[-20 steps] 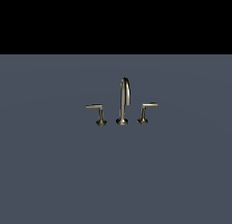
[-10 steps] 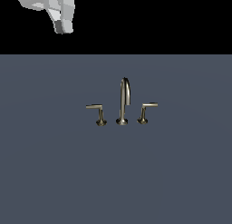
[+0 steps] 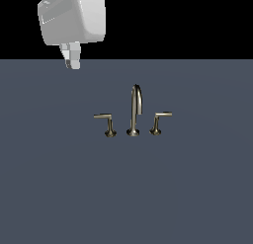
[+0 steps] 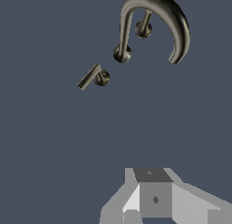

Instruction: Turn on the faucet by rotating a designated handle.

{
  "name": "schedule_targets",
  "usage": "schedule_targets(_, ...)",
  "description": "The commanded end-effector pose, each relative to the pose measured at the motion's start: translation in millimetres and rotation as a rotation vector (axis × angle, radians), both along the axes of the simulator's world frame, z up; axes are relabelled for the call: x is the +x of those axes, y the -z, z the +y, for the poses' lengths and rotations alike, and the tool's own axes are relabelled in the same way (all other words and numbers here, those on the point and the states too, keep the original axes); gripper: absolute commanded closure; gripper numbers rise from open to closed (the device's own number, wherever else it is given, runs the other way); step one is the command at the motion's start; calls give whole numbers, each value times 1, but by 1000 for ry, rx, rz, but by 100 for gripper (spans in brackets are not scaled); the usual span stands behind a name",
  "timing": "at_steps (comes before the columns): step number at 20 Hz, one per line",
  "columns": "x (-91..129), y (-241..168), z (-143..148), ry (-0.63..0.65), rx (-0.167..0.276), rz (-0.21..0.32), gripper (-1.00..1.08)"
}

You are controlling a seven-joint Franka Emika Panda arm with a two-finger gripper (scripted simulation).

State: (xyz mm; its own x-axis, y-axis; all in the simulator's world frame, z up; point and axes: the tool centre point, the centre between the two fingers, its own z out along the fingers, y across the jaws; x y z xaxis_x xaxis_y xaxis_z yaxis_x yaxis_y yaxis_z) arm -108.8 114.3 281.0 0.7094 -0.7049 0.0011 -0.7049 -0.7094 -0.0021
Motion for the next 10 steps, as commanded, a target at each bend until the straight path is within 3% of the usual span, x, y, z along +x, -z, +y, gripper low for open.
schedule_targets(1, 12, 13, 4, 48, 2, -1, 108)
schedule_targets(10, 53, 58, 12, 210, 4, 0, 108)
